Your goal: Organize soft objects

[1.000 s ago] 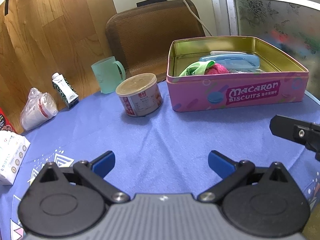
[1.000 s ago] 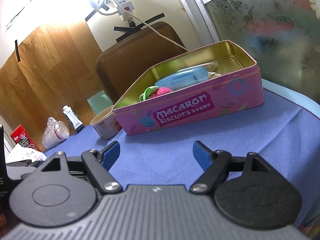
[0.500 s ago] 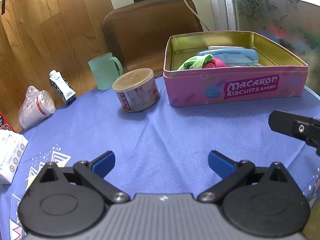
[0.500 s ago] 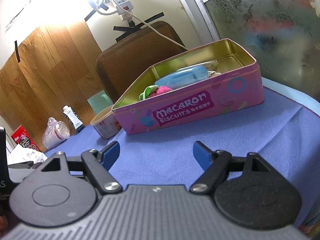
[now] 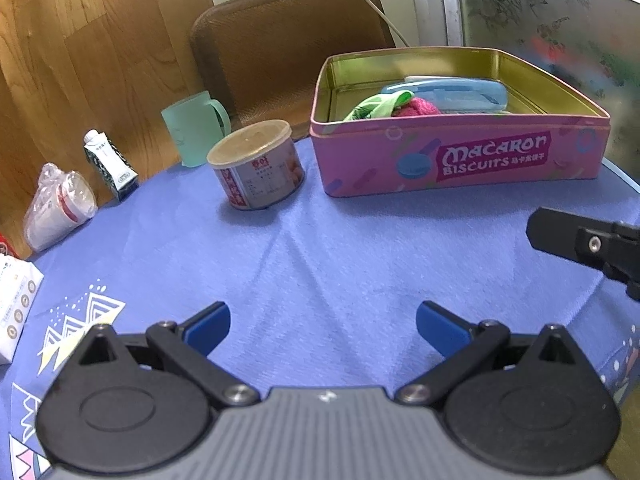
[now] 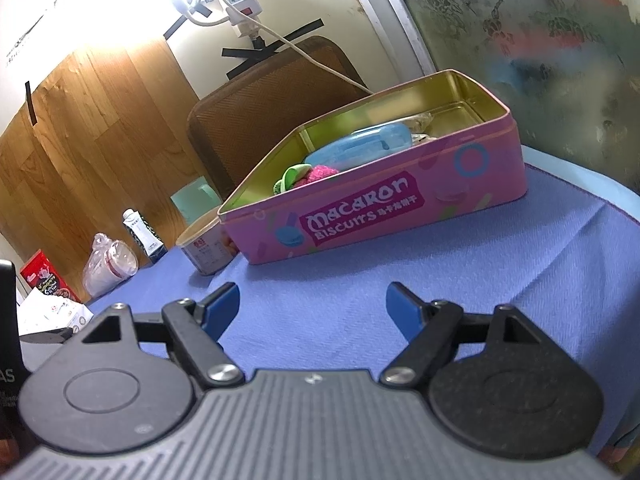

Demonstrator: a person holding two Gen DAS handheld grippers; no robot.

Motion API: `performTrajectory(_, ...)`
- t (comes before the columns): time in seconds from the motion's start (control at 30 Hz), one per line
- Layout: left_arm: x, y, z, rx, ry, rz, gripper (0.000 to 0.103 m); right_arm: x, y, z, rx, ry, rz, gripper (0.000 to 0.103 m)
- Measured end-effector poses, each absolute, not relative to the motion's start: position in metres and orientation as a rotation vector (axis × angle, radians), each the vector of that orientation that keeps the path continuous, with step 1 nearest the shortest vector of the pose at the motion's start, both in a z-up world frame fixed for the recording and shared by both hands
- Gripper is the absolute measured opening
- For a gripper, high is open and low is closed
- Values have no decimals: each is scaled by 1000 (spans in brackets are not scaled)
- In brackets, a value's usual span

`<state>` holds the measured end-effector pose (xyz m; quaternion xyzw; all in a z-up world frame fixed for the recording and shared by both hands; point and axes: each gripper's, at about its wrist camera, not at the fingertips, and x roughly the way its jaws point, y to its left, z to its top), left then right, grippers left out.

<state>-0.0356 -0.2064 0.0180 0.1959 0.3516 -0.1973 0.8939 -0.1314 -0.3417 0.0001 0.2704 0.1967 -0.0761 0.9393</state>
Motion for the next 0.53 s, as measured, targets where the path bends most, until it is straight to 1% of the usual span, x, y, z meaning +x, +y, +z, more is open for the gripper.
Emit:
performTrajectory(0.33, -34, -208, 17, 392, 756, -429, 103, -131, -344, -1, 562, 408, -157, 82)
performTrajectory(0.53, -37, -205, 22, 355, 737, -479, 103, -130, -345, -2, 558, 409, -157, 83)
